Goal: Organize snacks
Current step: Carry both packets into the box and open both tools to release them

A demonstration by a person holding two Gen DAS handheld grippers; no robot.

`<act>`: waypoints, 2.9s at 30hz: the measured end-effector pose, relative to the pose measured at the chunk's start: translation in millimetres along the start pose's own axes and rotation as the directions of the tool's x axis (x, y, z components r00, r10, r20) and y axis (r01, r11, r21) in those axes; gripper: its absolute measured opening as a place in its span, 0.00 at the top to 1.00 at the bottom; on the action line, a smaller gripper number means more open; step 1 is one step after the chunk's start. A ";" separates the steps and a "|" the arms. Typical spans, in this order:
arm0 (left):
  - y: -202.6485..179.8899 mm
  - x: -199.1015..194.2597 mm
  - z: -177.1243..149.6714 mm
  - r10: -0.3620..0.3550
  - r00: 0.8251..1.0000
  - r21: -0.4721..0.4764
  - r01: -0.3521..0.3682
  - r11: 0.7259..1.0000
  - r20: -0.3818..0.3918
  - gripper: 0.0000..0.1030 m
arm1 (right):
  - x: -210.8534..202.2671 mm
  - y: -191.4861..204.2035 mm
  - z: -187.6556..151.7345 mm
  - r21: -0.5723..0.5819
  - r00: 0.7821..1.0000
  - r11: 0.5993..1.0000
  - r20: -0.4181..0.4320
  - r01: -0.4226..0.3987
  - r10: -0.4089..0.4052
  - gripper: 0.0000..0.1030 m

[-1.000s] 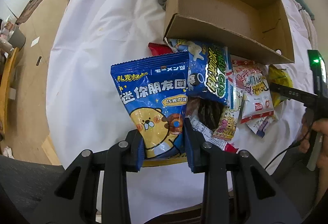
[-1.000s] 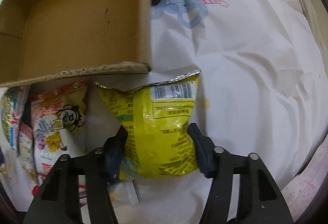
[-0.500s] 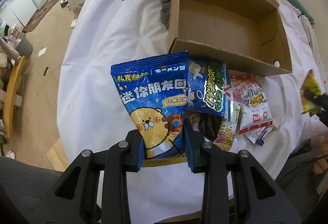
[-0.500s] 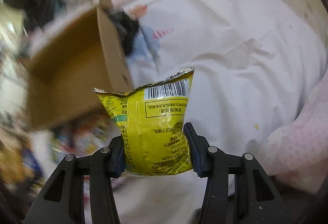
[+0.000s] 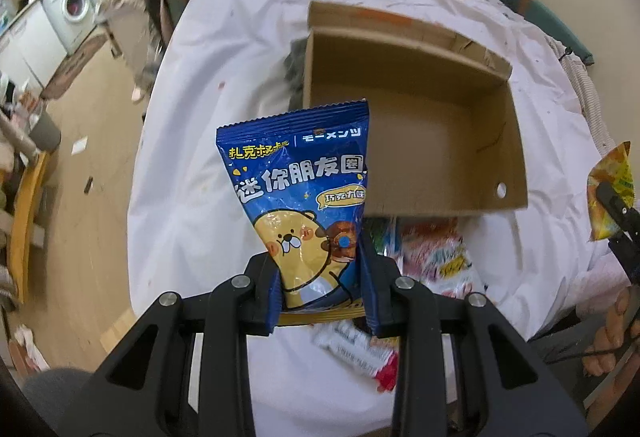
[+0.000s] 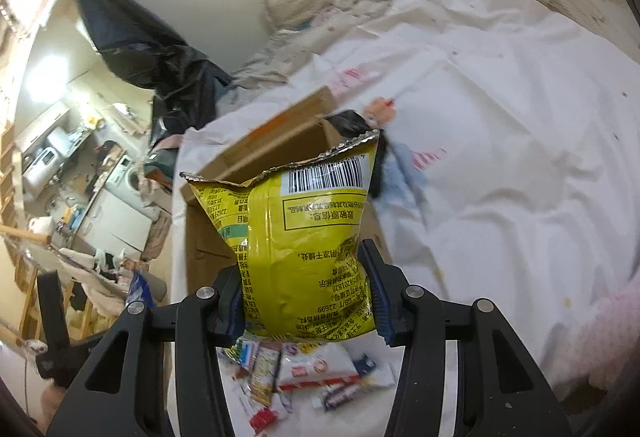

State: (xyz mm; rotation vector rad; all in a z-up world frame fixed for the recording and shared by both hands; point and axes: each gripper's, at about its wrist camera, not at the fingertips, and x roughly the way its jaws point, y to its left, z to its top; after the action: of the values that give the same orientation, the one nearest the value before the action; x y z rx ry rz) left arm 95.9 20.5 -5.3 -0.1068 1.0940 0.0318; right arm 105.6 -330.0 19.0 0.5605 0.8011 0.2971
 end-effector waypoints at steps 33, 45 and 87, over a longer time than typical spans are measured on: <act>-42.7 84.1 76.6 -0.095 0.990 0.103 0.084 0.991 0.107 0.72 | 133.1 35.0 26.4 -0.167 0.983 0.984 -0.160 0.065 -0.092 0.50; -52.2 95.1 71.3 -0.099 0.994 0.113 0.093 0.989 0.051 0.72 | 156.7 43.2 13.7 -0.198 0.962 0.976 -0.239 0.087 -0.134 0.50; -46.0 67.4 60.9 -0.075 0.984 0.125 0.055 0.991 0.163 0.15 | 136.4 55.9 23.9 -0.239 0.980 0.965 -0.136 0.111 -0.146 0.16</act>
State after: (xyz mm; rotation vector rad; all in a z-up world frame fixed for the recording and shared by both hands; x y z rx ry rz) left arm 184.4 -20.8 -34.2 -0.0306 0.9219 -0.0825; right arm 211.8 -231.1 -16.1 0.2680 0.9330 0.3105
